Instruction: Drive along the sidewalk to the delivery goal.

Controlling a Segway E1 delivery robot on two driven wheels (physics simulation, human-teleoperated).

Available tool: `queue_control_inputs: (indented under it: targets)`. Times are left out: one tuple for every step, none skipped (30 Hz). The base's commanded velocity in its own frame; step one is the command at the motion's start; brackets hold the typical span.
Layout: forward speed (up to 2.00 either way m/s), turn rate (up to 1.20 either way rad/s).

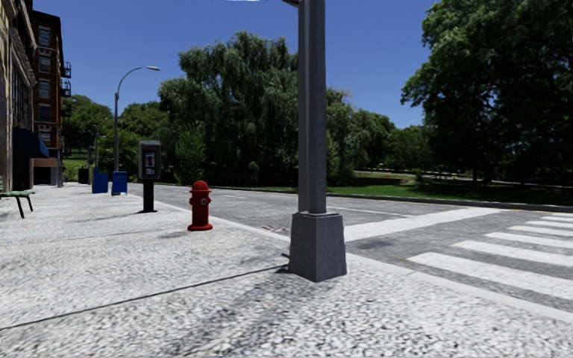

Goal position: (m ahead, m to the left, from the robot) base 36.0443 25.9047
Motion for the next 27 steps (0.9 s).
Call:
queue_control_inputs:
  targets:
    - [1.59,0.69]
    - [1.60,0.69]
    - [1.60,0.69]
    - [1.60,0.69]
    - [1.60,0.69]
    - [1.60,0.69]
    - [1.60,0.69]
    - [1.60,0.69]
    - [1.60,0.69]
    - [1.60,0.69]
    - [1.61,0.69]
    - [1.61,0.69]
    - [1.61,0.69]
    - [1.61,0.69]
    - [1.62,0.68]
    - [1.62,0.68]
    - [1.63,0.68]
    - [1.63,0.66]
    - [1.63,0.66]
    - [1.63,0.65]
    - [1.63,0.65]
    - [1.63,0.65]
    - [1.63,0.65]
    - [1.63,0.65]
    - [1.63,0.65]
    - [1.63,0.65]
    - [1.63,0.65]
